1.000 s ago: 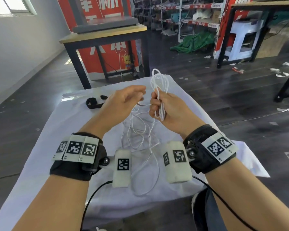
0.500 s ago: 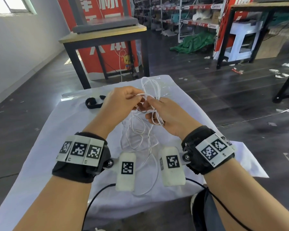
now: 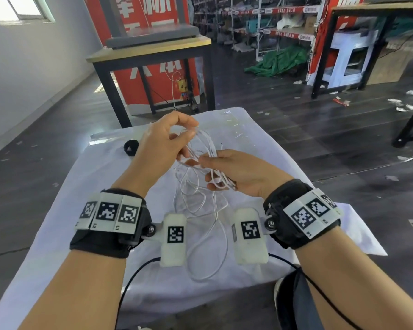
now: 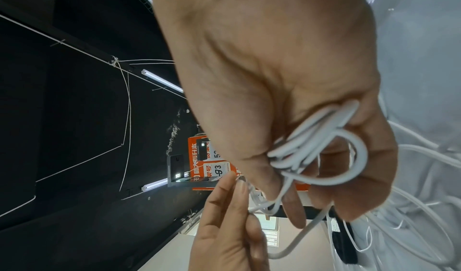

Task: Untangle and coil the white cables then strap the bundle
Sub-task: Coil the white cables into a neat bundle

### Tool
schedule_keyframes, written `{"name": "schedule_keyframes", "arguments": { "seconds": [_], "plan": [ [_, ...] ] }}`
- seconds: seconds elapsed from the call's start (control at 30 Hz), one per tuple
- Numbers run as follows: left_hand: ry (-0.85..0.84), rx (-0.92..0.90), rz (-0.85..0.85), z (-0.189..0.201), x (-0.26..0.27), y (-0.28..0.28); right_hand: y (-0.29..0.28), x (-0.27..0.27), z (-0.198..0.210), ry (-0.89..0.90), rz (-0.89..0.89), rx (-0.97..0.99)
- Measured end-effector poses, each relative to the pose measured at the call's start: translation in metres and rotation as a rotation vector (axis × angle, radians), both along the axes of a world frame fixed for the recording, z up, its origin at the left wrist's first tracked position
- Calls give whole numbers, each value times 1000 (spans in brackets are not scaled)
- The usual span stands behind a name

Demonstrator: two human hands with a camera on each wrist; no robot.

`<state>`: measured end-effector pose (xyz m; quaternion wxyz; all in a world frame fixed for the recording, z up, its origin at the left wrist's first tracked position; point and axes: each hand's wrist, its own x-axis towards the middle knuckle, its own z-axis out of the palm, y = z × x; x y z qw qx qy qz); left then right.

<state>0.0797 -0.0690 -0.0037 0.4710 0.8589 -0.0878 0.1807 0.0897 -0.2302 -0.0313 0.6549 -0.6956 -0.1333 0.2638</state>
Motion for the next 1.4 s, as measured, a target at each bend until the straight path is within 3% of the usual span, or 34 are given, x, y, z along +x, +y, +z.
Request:
{"name": "schedule_keyframes", "arguments": {
  "seconds": [0.1,0.23,0.33,0.43,0.6,0.73,0.9,1.03,1.17,1.27,1.4],
  "plan": [
    [-26,56,28,0,2,5,0,-1,0,28,5,13],
    [148,36,-67,3,1,17,0,3,1,86,14,46],
    [167,91,26,2,4,19,1,1,1,108,66,54],
    [291,117,59,-4,8,21,2,-3,1,107,114,54],
    [451,-61,-44,-5,6,17,1,-2,2,126,154,34],
    [479,-339,-75,2,5,13,1,-1,2,153,73,67],
    [491,-460,-127,6,0,8,0,4,0,98,25,86],
    [490,-411,-120,8,-2,5,-3,8,1,24,-79,129],
    [494,-304,-119,7,-2,3,-3,9,0,62,-180,298],
    [481,-257,-87,5,-1,3,-2,9,2,104,-177,344],
    [432,-294,-46,4,2,6,0,8,4,101,-86,265]
  ]
}}
